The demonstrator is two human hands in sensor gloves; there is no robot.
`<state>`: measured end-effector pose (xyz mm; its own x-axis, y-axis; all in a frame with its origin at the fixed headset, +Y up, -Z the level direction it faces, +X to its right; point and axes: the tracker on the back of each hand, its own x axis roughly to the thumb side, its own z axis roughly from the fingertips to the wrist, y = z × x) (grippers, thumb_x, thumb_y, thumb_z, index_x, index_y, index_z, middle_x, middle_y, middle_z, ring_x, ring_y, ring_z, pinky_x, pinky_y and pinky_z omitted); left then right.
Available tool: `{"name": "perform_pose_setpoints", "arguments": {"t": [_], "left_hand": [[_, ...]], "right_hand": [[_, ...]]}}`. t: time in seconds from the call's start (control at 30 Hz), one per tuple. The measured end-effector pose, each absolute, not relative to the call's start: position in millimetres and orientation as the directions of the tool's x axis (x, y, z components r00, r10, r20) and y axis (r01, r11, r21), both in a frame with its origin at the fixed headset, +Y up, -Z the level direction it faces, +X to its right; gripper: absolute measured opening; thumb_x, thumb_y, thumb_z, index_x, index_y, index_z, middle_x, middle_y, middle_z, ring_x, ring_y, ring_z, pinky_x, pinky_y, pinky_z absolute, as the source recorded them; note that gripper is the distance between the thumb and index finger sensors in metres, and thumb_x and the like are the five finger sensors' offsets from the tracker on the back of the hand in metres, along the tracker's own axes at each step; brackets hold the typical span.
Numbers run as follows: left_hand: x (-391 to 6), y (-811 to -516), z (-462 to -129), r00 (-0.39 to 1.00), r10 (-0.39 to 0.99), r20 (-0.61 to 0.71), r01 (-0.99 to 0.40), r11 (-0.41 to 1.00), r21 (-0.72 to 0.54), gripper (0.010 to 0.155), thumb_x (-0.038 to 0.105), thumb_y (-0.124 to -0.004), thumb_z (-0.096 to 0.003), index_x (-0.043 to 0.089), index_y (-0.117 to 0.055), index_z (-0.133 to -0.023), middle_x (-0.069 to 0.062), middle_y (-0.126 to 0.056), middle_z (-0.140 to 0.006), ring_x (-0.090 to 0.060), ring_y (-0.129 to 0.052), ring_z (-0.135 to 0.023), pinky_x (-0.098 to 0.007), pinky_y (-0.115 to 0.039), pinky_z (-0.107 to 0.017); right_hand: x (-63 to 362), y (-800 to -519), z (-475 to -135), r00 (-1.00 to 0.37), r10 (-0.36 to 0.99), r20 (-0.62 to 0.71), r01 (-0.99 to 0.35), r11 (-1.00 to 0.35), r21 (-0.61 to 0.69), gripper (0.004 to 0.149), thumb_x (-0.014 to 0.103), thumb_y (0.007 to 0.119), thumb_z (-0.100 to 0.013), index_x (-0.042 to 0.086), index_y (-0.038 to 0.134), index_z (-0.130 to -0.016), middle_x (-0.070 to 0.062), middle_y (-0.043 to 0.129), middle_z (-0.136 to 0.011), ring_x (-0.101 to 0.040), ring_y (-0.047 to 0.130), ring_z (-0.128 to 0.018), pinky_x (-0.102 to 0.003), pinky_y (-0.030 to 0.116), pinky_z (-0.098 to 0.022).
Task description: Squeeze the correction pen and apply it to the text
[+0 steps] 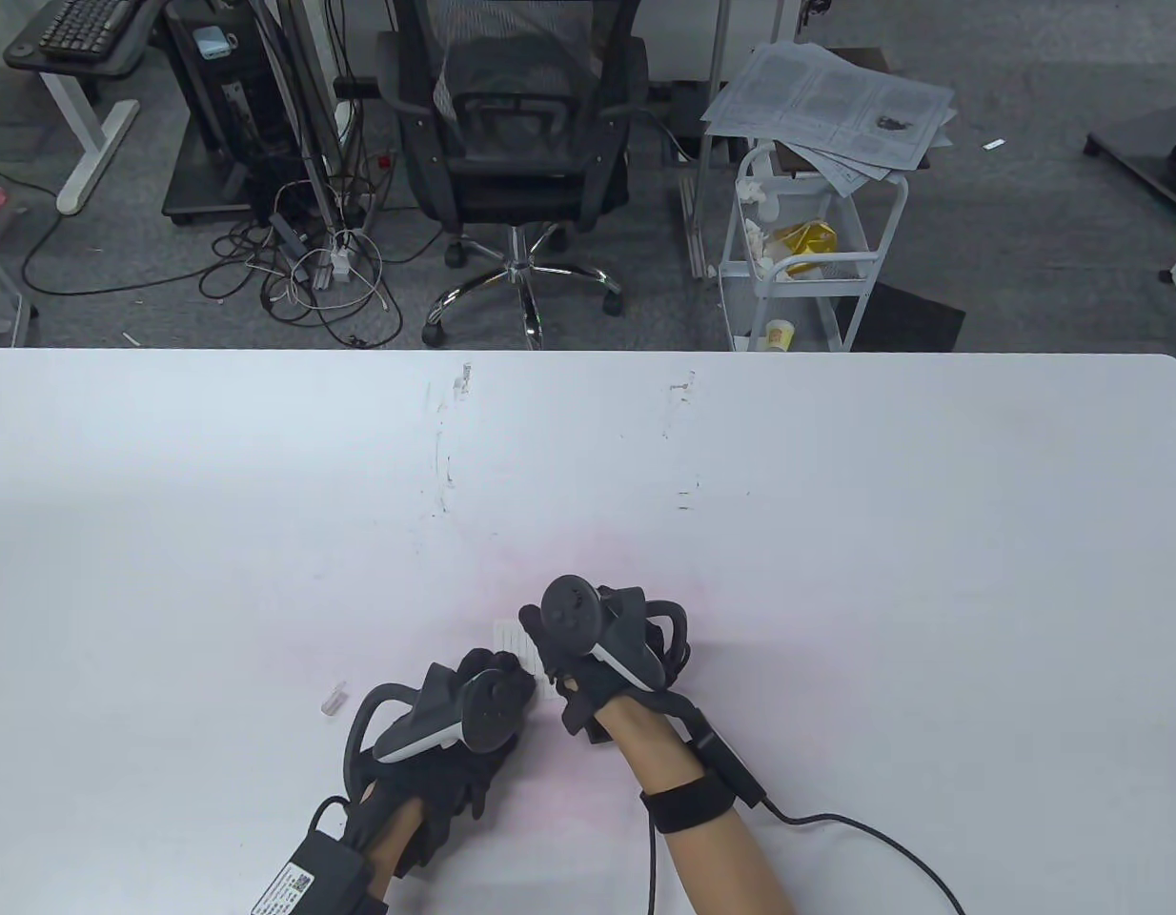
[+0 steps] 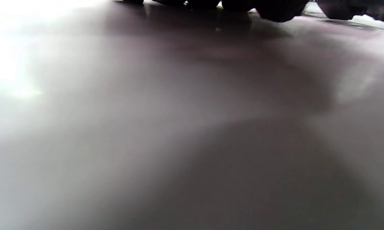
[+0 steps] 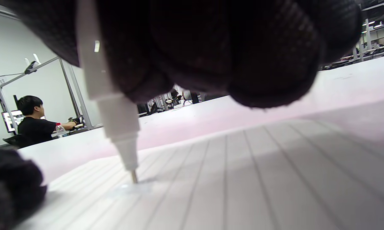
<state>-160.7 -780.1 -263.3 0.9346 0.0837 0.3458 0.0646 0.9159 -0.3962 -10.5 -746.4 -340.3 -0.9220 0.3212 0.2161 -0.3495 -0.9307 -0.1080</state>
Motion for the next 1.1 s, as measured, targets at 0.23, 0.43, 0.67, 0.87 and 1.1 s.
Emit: {"name": "perform_pose_setpoints", "arguments": {"t": [0.23,0.43,0.67,0.87,1.1], "left_hand": [[-161,-780,-264,0.935,0.086,0.344,0.062,0.916,-0.397,0.062,0.048,-0.060,-0.0466,0.041,-0.036,-0.103,0.009,-0.028,-0.115,-0.019,-0.034,-0.113,-0.042,-0.041,-0.083],[-162,-780,-264,0.935,0.090,0.342,0.057,0.916,-0.396,0.062,0.047,-0.062,-0.0467,0.041,-0.037,-0.103,0.009,-0.028,-0.115,-0.018,-0.034,-0.113,-0.042,-0.041,-0.083],[-163,-780,-265,0.937,0.099,0.336,0.046,0.916,-0.398,0.061,0.047,-0.062,-0.0464,0.042,-0.038,-0.103,0.010,-0.029,-0.115,-0.017,-0.035,-0.113,-0.042,-0.042,-0.083],[-163,-780,-265,0.938,0.103,0.331,0.042,0.915,-0.402,0.061,0.048,-0.062,-0.0463,0.043,-0.037,-0.102,0.011,-0.028,-0.115,-0.016,-0.034,-0.113,-0.041,-0.041,-0.083],[-165,-781,-266,0.939,0.106,0.328,0.042,0.909,-0.414,0.061,0.048,-0.061,-0.0465,0.044,-0.035,-0.102,0.013,-0.026,-0.115,-0.015,-0.031,-0.113,-0.041,-0.039,-0.083]], "right_hand": [[-7,-743,-337,-0.934,0.292,0.206,-0.324,-0.936,-0.139,0.041,0.053,0.080,-0.038,0.018,0.099,-0.042,-0.002,0.099,-0.038,-0.029,0.102,-0.028,-0.051,0.082,-0.040],[10,-728,-326,-0.917,0.338,0.213,-0.381,-0.899,-0.214,0.042,0.055,0.079,-0.038,0.018,0.098,-0.043,-0.002,0.099,-0.040,-0.029,0.102,-0.030,-0.051,0.081,-0.040],[48,-706,-303,-0.879,0.421,0.225,-0.474,-0.828,-0.301,0.042,0.057,0.078,-0.038,0.019,0.098,-0.044,-0.001,0.098,-0.041,-0.028,0.102,-0.030,-0.051,0.082,-0.040],[88,-703,-287,-0.843,0.502,0.193,-0.537,-0.763,-0.360,0.043,0.057,0.078,-0.039,0.020,0.097,-0.045,-0.001,0.098,-0.041,-0.027,0.102,-0.031,-0.050,0.081,-0.040],[122,-714,-275,-0.781,0.598,0.181,-0.616,-0.689,-0.383,0.043,0.057,0.078,-0.039,0.020,0.097,-0.045,-0.001,0.098,-0.042,-0.027,0.102,-0.031,-0.050,0.081,-0.040]]}}
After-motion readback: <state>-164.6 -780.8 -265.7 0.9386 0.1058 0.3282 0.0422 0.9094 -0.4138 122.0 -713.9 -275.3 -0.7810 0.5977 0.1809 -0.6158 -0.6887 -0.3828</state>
